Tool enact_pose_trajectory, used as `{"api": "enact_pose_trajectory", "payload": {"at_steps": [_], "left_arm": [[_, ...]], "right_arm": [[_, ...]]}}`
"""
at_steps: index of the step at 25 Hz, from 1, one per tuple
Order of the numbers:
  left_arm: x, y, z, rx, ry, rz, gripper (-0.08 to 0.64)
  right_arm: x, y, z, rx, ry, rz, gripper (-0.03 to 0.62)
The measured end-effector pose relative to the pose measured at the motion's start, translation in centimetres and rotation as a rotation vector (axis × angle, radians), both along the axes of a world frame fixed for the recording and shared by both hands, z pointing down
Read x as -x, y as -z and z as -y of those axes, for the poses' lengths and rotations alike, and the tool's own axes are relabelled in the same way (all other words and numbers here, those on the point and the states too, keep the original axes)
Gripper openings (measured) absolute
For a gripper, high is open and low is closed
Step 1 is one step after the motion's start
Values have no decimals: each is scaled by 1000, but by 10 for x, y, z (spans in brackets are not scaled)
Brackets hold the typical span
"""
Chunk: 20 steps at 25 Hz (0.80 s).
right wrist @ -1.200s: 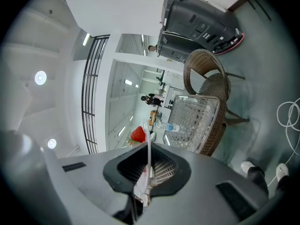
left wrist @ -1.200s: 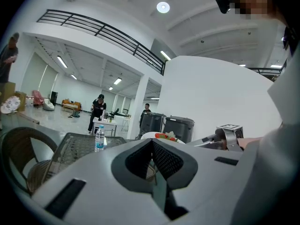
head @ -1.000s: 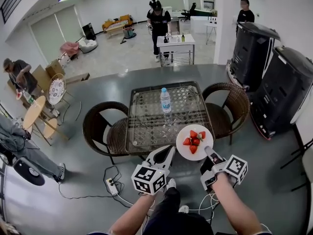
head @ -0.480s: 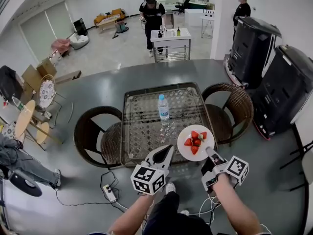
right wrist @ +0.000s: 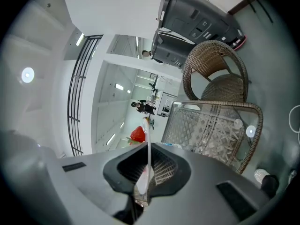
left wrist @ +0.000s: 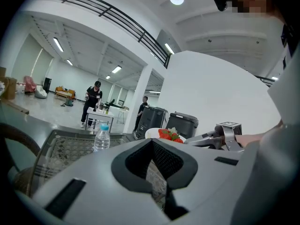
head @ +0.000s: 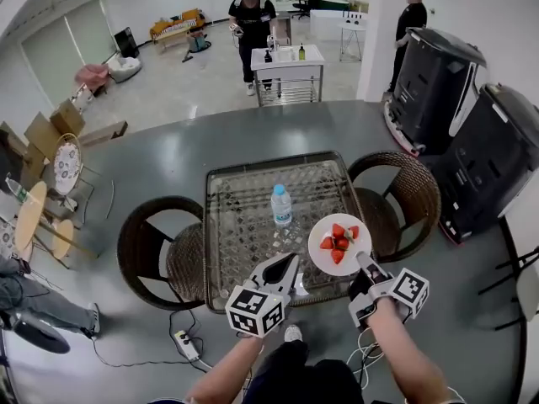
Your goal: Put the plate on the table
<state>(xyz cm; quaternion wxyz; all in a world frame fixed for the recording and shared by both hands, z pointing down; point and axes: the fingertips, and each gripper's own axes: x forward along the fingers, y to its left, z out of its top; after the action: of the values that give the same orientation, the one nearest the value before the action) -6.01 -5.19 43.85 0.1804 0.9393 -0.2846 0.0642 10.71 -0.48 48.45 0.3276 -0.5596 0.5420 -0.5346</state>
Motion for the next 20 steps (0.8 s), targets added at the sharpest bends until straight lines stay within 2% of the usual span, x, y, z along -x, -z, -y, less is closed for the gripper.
{"api": "enact_pose_trajectory", "payload": {"at_steps": [11, 20], "left_arm": [[-13, -16, 42, 26, 3, 25, 8], [-33, -43, 76, 59, 91, 70, 8]], "right_arm": [[-25, -6, 55, 23, -17, -16, 15], [-51, -34, 116, 59, 87, -29, 14]]}}
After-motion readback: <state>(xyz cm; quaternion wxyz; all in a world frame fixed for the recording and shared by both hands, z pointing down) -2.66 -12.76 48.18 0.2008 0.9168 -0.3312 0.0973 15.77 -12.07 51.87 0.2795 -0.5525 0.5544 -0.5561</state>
